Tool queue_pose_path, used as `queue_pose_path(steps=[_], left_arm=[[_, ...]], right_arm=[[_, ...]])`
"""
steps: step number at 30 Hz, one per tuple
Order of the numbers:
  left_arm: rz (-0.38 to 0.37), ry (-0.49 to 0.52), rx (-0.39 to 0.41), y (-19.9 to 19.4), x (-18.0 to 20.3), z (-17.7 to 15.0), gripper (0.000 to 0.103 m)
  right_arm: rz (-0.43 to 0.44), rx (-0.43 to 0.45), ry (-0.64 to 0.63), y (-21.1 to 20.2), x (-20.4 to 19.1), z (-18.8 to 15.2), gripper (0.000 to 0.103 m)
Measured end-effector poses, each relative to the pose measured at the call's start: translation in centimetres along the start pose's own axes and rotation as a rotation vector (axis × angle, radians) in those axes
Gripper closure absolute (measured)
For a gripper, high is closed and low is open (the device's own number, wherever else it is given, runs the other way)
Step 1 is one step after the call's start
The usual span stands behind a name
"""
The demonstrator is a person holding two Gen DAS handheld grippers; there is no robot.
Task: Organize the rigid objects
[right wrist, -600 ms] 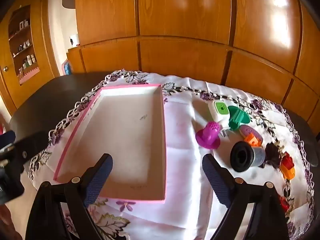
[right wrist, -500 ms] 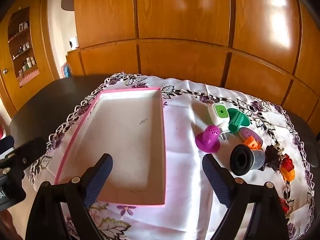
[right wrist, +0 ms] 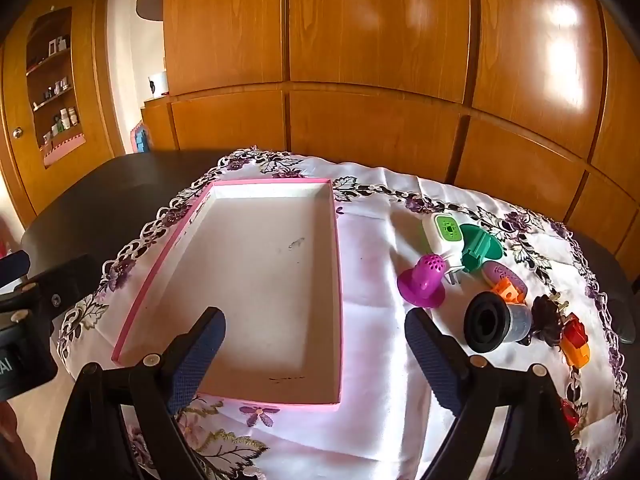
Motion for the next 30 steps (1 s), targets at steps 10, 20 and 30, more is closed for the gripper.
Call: queue_pose_path(steps=[10,20,30], left_arm=[[-0.003,0.024,-0.009,0.2,0.4,-0.4,0.000],[-0.002,0.055,-0.006,-0.1,1.1,-0.4,0.000],[-0.012,0.088,-0.003,-0.1,2.1,-0.6,0.000]], right_arm=[[-0.009,0.000,-0.001,0.0,0.6,-0.1,0.011],[-0.021,0.022,0.007,-0.5,1.6,0.3,0.011],[-0.038,0.039,0.011,-1.0,3.2,0.7,0.011]])
Point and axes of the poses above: each gripper's, at about its wrist camera, not at the fingertips, and y roughly the way its jaws point, x to its right, z to its top, the point moved 5 cm from there along y, roughly the way its jaws point, and after that the axes turned 4 degrees about z, right-handed, at the moved point
